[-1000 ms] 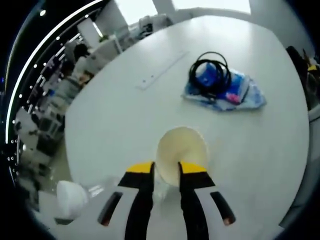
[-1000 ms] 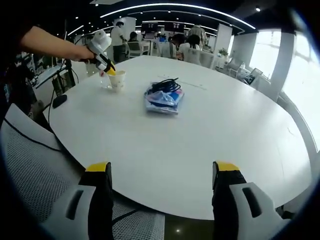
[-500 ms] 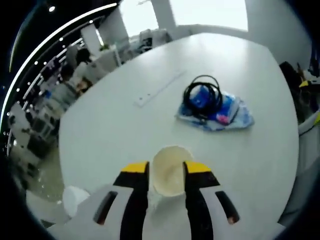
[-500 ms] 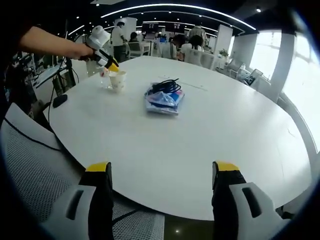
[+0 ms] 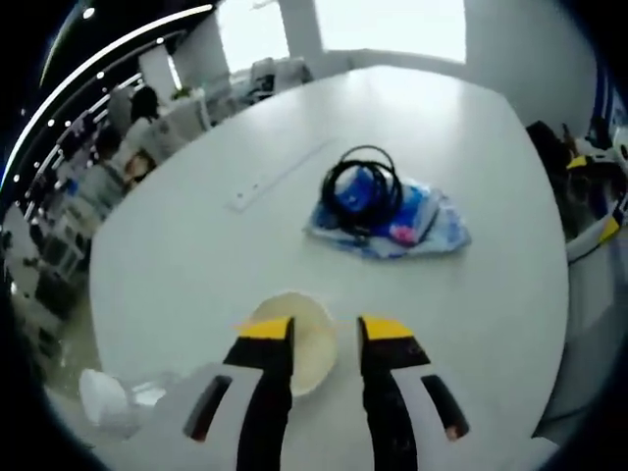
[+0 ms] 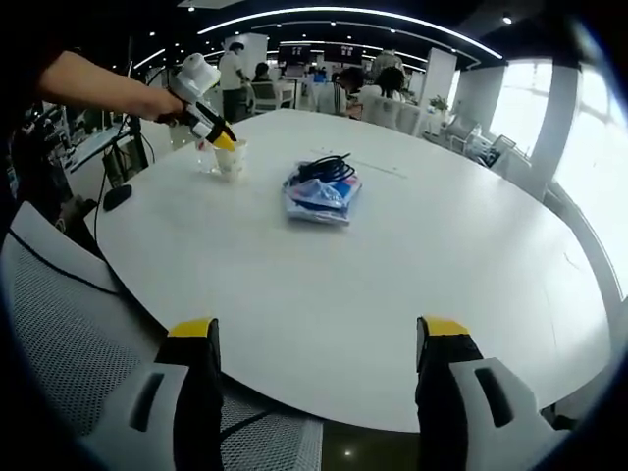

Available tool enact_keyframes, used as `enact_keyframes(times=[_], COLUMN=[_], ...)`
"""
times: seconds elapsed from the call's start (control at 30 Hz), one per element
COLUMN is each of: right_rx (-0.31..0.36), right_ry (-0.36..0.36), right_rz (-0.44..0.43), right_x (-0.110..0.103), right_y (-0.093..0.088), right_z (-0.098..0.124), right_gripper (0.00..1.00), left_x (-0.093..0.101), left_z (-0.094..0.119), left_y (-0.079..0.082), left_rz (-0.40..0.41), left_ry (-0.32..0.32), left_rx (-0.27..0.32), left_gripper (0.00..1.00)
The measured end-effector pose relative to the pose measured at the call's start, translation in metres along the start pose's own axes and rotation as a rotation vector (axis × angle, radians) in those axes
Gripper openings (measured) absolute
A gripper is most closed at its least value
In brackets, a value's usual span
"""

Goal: Arrange the tabletop items into an orderly group along one side of the table until the central work area is clear of visible clutter.

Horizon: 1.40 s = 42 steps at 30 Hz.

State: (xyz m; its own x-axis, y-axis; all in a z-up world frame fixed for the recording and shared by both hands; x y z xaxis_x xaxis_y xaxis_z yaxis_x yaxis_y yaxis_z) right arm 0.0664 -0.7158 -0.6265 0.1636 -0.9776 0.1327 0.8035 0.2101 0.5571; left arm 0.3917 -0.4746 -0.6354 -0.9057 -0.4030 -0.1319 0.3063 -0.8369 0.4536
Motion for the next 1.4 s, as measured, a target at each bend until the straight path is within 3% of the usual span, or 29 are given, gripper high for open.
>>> enact_keyframes(times=[0.27, 0.53, 0.9, 1.4], right_rx=[-0.005, -0.010, -0.017, -0.021], right_ry=[0.001, -0.001, -0.007, -0.010], right_rz=[0.002, 0.002, 0.009, 0.014], right_x=[0.000, 0.000, 0.001, 0.000], right_y=[-0.001, -0.001, -0.001, -0.002], right_z=[0.000, -0.001, -0.001, -0.001], right_gripper=[0.81, 0.81, 0.80, 0.80], left_x=[0.003, 0.004, -0.008, -0.023], left_z=[-0.010, -0.016, -0.008, -0.005], left_y=[-0.004, -0.010, -0.008, -0.018], left_rz=[-0.002, -0.018, -0.011, -0.032], left_ry=[-0.015, -0.029, -0.017, 0.015], left_rx=[-0.039, -0.068, -0.058, -0.091], left_gripper=[0.15, 0.02, 0.00, 0.00])
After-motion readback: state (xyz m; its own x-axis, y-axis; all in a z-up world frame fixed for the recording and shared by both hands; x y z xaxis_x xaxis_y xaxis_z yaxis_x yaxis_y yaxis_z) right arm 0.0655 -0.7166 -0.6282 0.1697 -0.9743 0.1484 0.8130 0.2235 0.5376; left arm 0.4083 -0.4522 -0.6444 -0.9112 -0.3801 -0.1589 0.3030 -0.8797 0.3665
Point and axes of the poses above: the point that each gripper's makers call its tool centre point, and the gripper's own axes: z roughly backward along the fingers, x roughly to its right, y roughly out of its top, the point moved 6 cm from there along z, roughly backward along the fingers, and after that the axes turned 14 degrees about -x, right-handed, at the moved point
